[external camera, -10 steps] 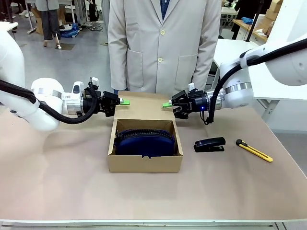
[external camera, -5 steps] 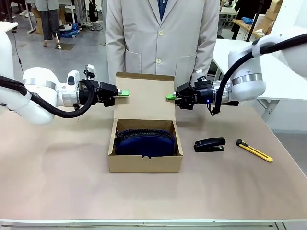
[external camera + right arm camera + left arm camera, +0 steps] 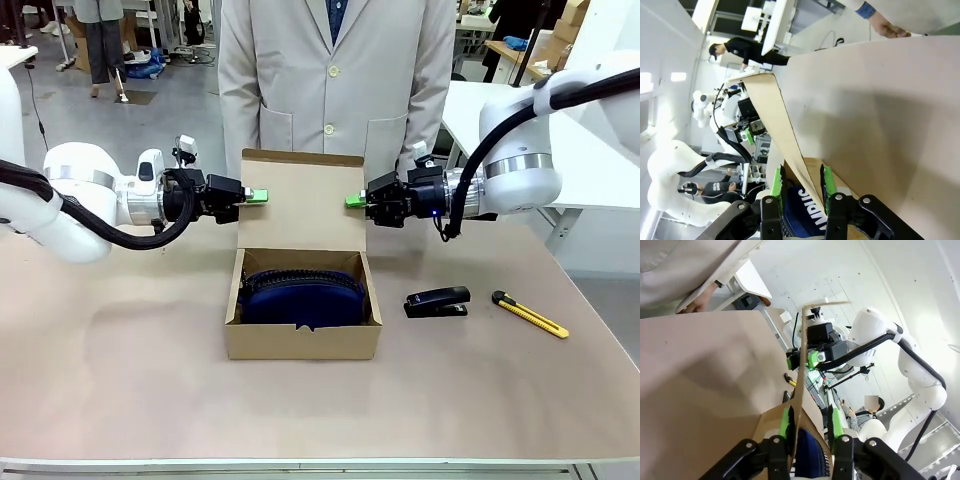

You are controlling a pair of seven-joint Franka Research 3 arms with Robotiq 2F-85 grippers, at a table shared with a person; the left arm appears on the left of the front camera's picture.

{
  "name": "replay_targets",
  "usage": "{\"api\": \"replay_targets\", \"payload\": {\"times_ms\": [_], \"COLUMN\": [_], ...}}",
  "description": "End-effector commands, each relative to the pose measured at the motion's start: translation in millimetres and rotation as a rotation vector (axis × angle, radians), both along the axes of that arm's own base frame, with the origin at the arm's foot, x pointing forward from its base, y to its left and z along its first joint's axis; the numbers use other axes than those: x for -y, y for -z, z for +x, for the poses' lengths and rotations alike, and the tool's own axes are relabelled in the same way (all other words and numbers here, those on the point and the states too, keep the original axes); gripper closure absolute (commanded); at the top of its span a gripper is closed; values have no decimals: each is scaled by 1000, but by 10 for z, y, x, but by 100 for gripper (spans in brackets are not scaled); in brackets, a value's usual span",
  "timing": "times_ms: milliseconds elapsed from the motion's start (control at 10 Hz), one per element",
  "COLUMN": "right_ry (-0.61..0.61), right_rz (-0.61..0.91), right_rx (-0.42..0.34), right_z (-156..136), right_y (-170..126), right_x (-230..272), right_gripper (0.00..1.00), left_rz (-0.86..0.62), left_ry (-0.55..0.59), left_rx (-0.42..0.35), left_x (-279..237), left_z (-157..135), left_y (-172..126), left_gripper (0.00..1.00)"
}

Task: Pack the item into the box.
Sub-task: Close the Mailer Box.

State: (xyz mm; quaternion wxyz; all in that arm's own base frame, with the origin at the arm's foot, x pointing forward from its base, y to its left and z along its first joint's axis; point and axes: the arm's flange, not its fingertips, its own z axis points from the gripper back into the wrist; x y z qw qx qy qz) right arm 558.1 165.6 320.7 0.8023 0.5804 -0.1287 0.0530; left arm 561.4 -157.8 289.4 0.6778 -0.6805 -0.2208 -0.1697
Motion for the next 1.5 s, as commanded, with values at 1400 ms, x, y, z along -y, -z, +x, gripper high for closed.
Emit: {"api": "replay_targets", "payload": {"times_ms": [1400], "right_ry": [-129], "right_rz": [132], "right_rx": [614], "right_z": [-558], "right_y": [-405], "right_x": [-49], "right_gripper": [61], "left_rz": [-17], "left_ry": [-31], "left_rx": [678], "left_x": [-112], "left_z": [-691], "left_y": [-466], "left_gripper": [62]}}
